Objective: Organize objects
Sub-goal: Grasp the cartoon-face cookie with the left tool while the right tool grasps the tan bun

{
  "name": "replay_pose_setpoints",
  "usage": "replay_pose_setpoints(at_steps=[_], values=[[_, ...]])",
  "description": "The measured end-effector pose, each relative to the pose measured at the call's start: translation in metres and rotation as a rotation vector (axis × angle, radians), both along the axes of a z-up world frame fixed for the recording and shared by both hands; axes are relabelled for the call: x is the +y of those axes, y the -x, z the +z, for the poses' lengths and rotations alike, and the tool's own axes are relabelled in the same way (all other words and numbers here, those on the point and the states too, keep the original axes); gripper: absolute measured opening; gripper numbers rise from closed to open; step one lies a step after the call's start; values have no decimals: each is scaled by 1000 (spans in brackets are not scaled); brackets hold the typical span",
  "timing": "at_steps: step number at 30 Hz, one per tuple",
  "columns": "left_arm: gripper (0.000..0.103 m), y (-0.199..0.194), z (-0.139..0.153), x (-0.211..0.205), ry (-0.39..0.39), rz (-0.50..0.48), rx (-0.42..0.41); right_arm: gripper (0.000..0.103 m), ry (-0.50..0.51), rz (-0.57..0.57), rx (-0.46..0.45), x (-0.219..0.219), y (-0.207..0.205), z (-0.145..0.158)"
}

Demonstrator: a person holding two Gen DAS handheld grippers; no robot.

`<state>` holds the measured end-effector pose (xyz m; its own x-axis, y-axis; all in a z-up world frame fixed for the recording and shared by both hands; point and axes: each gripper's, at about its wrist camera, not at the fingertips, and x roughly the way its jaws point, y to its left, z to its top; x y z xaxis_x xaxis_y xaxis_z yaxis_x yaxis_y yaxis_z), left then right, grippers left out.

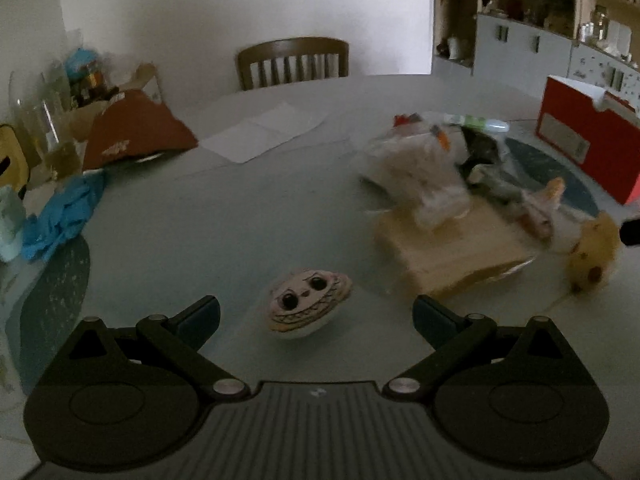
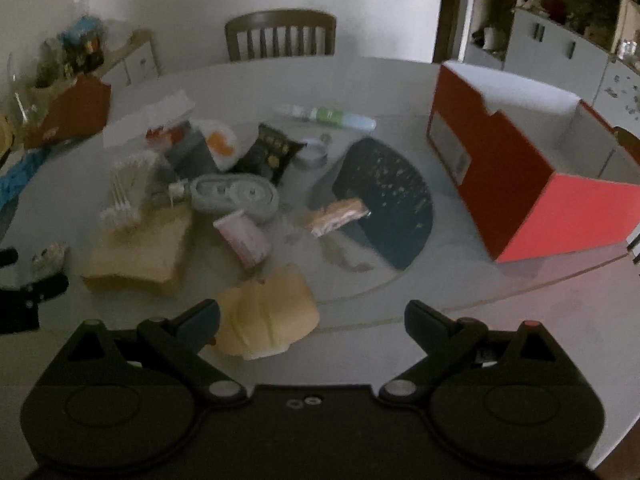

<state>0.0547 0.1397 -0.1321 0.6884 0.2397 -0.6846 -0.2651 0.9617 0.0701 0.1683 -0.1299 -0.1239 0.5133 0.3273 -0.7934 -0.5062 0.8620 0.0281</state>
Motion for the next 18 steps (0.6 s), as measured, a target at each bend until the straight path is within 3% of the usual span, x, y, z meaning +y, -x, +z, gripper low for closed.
replay_pose_setpoints(at_steps=[11, 14, 18], values=[[102, -11, -8, 4, -28, -2, 15, 96, 23, 88, 22, 18, -1, -15], [95, -13, -8, 4, -25, -8, 22, 91, 12, 107, 32, 20, -2, -15], [74, -15, -6, 3, -20, -23, 22, 80, -17, 133, 60, 23, -2, -16]])
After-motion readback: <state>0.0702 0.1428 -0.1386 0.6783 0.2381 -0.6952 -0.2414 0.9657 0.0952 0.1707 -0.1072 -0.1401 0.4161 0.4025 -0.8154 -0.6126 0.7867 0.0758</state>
